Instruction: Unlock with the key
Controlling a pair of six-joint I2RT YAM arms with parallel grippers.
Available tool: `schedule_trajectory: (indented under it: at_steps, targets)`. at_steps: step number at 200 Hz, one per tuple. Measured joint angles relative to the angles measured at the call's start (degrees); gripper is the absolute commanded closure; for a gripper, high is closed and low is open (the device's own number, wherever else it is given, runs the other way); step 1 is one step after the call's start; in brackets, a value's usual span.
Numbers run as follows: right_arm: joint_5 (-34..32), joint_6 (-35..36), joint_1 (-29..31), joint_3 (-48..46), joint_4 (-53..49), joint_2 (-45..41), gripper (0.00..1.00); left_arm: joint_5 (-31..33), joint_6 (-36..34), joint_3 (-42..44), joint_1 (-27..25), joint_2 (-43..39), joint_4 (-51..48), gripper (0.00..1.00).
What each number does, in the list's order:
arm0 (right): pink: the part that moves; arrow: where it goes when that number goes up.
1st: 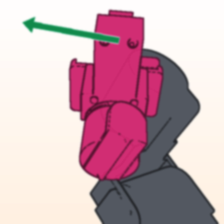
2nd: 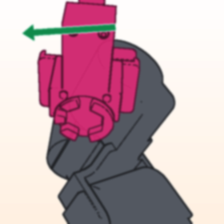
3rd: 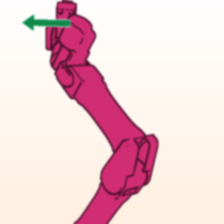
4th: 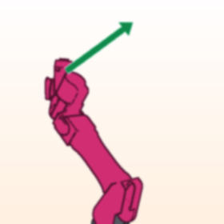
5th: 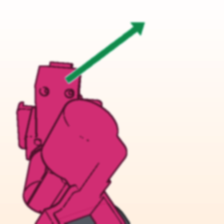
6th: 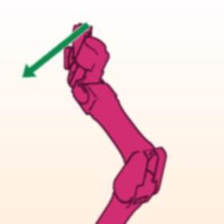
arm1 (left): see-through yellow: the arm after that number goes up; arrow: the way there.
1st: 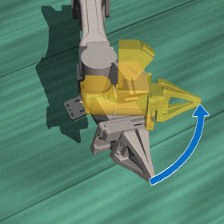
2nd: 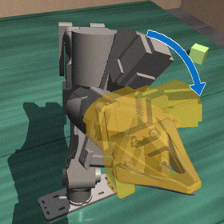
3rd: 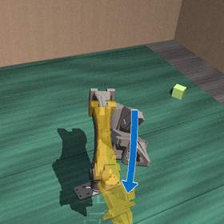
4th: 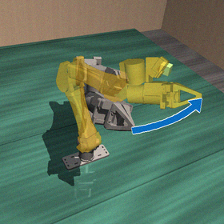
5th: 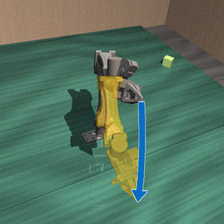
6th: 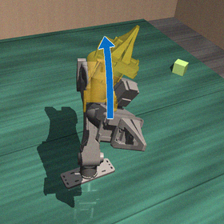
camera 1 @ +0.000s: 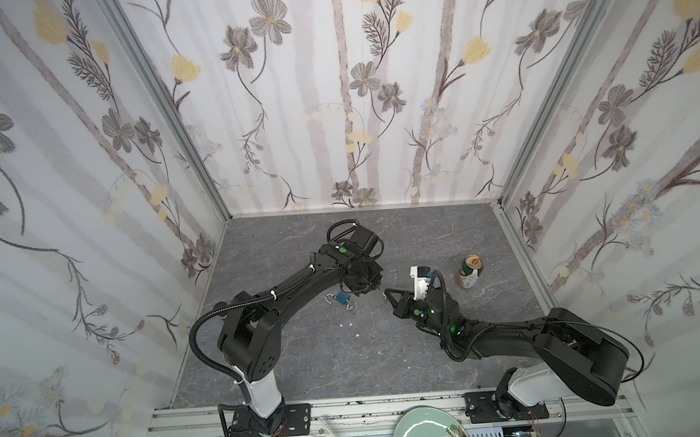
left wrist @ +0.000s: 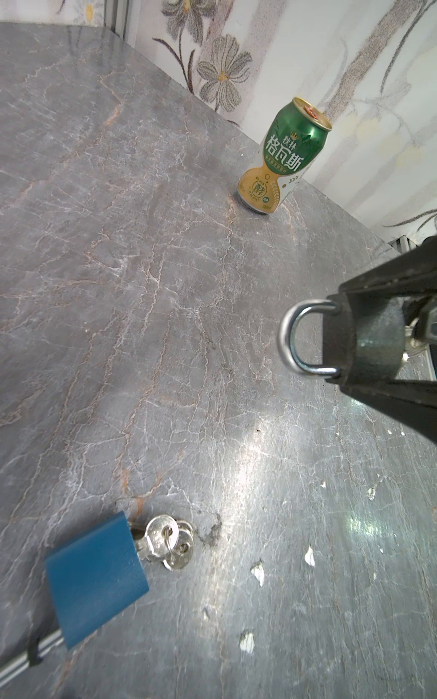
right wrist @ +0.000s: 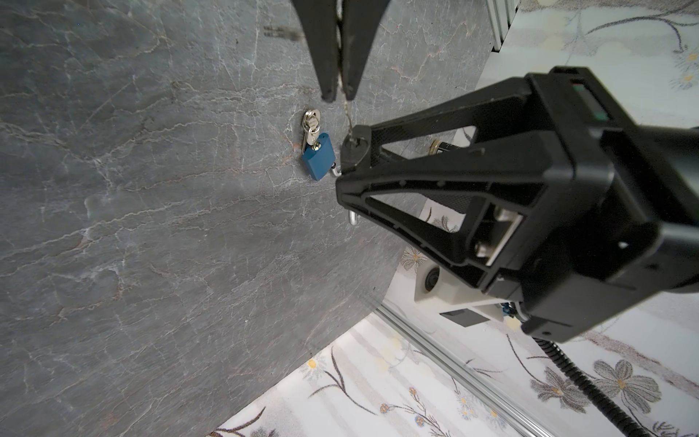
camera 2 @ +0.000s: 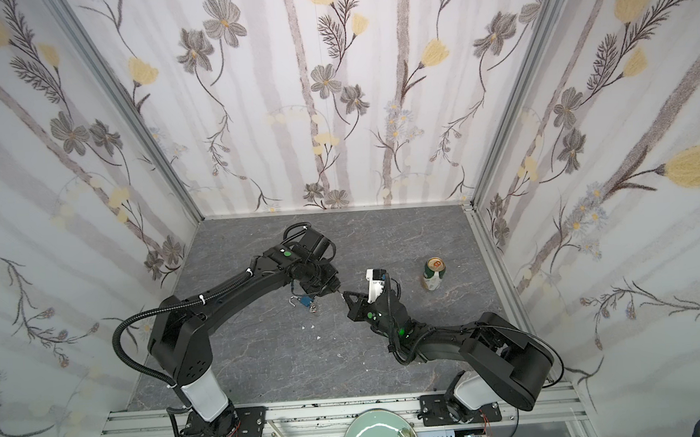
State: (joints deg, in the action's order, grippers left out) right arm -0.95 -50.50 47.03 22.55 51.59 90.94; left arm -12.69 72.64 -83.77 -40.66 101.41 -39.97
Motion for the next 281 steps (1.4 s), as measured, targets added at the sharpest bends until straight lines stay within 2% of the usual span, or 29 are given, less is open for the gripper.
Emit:
schedule_trajectory:
  at_steps: [101,173,210,281]
  targets:
    - [-1.5,0.0,0.0,1.5,-1.2,0.0,1.00,-0.4,0.5,1.7,-0.1,-0.2,1.6,0.83]
    - [-2.4,-0.5,-0.1,3.7,-2.4,1.6,1.00,2.1,1.5,1.9,-0.3,-0.6,2.1,0.84]
    - [-2.9,-1.5,2.5,4.1,-1.9,3.2,1.00,2.9,3.0,2.0,-0.4,-1.5,2.3,0.84]
    - [-4.9,-3.0,3.1,3.6,-0.9,2.7,1.00,2.8,3.7,2.5,-0.5,-1.7,3.1,0.85]
